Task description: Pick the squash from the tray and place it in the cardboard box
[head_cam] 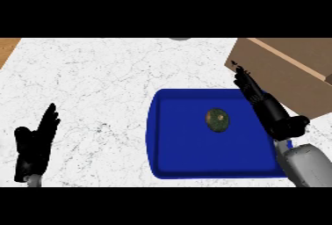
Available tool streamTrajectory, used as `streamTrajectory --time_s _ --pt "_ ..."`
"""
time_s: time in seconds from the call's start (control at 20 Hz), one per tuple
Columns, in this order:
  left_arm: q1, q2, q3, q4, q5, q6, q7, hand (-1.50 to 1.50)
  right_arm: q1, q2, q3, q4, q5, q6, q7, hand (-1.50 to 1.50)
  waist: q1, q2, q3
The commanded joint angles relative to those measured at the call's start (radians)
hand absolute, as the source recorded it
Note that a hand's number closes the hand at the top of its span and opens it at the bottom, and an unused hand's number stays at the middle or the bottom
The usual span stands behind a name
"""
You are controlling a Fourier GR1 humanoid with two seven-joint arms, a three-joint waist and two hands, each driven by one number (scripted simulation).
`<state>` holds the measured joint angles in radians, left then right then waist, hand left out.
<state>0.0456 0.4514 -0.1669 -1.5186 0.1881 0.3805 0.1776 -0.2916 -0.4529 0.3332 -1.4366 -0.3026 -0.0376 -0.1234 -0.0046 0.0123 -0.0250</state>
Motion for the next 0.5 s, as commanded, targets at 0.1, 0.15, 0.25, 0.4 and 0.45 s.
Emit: streamTrajectory --time_s 0.1,0.15,0.25,0.4,0.45 --pt "0.008 0.007 0.058 -0.076 0.099 -0.118 -0.052 0.00 -0.081 -0.064 -0.100 0.055 -0.124 0.216 -0.009 -1.50 0.021 -0.012 0.025" --pt "-0.069 0.012 0.076 -0.082 0.127 -0.132 -0.012 0.00 -0.073 -0.085 -0.095 0.045 -0.138 0.275 -0.039 -1.50 0.013 -0.011 0.025" --pt "-0.111 0.011 0.093 -0.136 0.179 -0.169 -0.004 0.00 -0.154 -0.107 -0.132 0.120 -0.213 0.388 -0.037 -1.50 0.034 -0.007 0.027" --pt "-0.073 -0.015 0.087 -0.109 0.213 -0.195 -0.022 0.00 -0.083 -0.020 -0.260 0.148 -0.032 0.021 -0.314 -1.50 0.013 -0.007 0.028" --pt "-0.065 -0.001 0.103 -0.112 0.241 -0.223 -0.007 0.00 -0.035 -0.003 -0.240 0.137 -0.022 0.069 -0.427 -1.50 0.011 -0.008 0.028"
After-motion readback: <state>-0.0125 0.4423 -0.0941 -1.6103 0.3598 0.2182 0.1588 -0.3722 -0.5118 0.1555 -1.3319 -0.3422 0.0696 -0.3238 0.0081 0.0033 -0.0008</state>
